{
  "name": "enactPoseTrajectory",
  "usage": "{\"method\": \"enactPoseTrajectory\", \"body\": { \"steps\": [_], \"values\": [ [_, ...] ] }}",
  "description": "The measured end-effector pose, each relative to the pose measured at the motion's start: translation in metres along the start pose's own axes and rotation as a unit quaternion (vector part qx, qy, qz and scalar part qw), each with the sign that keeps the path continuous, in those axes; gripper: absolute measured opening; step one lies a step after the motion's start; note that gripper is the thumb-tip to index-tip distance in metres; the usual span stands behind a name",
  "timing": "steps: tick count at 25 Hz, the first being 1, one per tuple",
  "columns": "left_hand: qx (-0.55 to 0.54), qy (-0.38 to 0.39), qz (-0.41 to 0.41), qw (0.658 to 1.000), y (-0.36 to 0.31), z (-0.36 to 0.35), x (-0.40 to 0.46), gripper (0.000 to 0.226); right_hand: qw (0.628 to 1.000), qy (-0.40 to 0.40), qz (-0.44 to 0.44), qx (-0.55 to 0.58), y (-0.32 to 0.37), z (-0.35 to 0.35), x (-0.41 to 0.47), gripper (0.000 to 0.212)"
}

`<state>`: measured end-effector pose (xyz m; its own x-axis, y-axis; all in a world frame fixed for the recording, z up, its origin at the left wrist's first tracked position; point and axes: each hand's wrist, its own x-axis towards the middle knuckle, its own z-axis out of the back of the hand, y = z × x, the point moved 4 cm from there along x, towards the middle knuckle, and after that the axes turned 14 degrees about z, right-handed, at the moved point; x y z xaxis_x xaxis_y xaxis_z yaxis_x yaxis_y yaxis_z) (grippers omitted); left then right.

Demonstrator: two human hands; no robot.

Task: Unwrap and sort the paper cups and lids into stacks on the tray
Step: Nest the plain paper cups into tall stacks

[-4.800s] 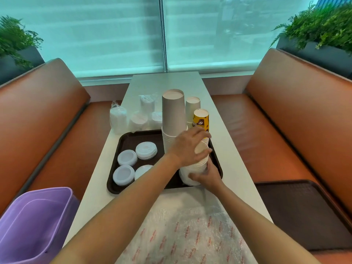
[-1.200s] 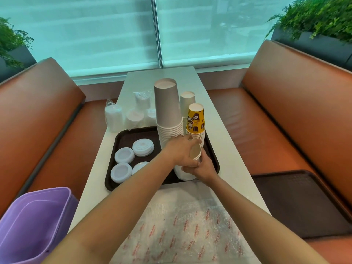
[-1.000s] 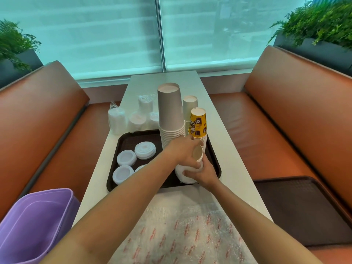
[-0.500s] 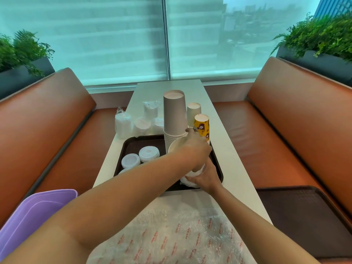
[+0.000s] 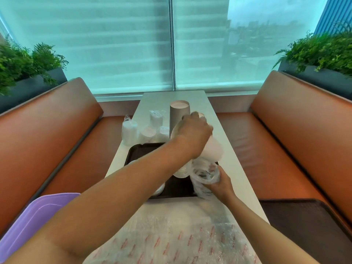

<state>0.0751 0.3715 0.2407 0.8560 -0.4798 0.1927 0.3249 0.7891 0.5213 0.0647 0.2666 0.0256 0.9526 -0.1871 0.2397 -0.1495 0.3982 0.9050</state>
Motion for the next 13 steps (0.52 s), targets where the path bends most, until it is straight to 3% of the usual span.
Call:
{"method": "enactPoseTrajectory", "body": {
  "steps": [3, 5, 7, 10, 11, 13],
  "values": [
    [-0.165, -0.084, 0.052, 0.981, 0.045, 0.038, 0.009, 0.079, 0.999, -0.019, -0.017, 0.024, -0.006, 0.004, -0.004, 0.053],
    [-0.300, -0.131, 0.116, 0.938, 0.071, 0.045, 0.019, 0.082, 0.999, -0.023, -0.022, 0.034, -0.006, 0.003, -0.003, 0.054],
    [-0.459, -0.163, 0.192, 0.852, 0.089, 0.033, 0.034, 0.083, 0.999, -0.027, -0.017, 0.040, -0.008, 0.001, 0.000, 0.054],
    [-0.666, -0.149, 0.262, 0.683, 0.093, -0.005, 0.054, 0.084, 0.998, -0.042, -0.012, 0.049, -0.008, 0.000, 0.007, 0.058],
    [-0.697, -0.135, 0.275, 0.648, 0.089, -0.019, 0.058, 0.084, 0.998, -0.044, -0.014, 0.053, -0.008, -0.001, 0.009, 0.060],
    [-0.723, -0.112, 0.286, 0.618, 0.079, -0.048, 0.062, 0.083, 0.997, -0.046, -0.015, 0.060, -0.008, 0.000, 0.012, 0.060]
  ]
}}
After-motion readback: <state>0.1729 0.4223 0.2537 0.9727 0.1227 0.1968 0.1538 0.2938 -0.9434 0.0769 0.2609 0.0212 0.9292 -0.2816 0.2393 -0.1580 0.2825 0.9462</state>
